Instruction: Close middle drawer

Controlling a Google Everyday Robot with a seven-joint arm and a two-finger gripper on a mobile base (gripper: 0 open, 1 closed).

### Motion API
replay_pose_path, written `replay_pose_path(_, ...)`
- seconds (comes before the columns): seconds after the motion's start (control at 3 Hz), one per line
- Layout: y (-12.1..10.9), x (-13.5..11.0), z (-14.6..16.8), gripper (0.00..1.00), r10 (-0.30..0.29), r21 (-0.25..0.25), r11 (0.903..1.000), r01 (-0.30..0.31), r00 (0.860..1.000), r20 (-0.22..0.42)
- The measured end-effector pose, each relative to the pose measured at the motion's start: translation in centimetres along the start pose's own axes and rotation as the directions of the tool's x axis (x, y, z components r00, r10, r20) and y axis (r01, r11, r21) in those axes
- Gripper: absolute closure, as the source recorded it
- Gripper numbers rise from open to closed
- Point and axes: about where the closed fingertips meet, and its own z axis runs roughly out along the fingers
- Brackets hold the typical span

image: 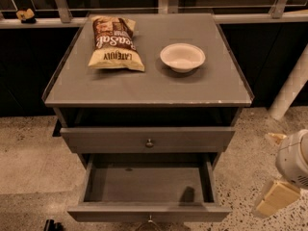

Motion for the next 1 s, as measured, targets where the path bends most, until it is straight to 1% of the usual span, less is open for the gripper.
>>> replay_pose_path(0.33,0.3,2.5,3.8,0.00,0.088,-0.030,0.9956,-0.089,0.996,-0.025)
replay_pose_path(0.67,0.4,4.4,7.2,0.00,0.179,-0.085,0.9794,-0.183,0.982,-0.055)
replay_pose_path(1.0,0.3,6.8,10.9,0.00,0.297,-0.152,0.9394,-0.307,0.951,-0.090)
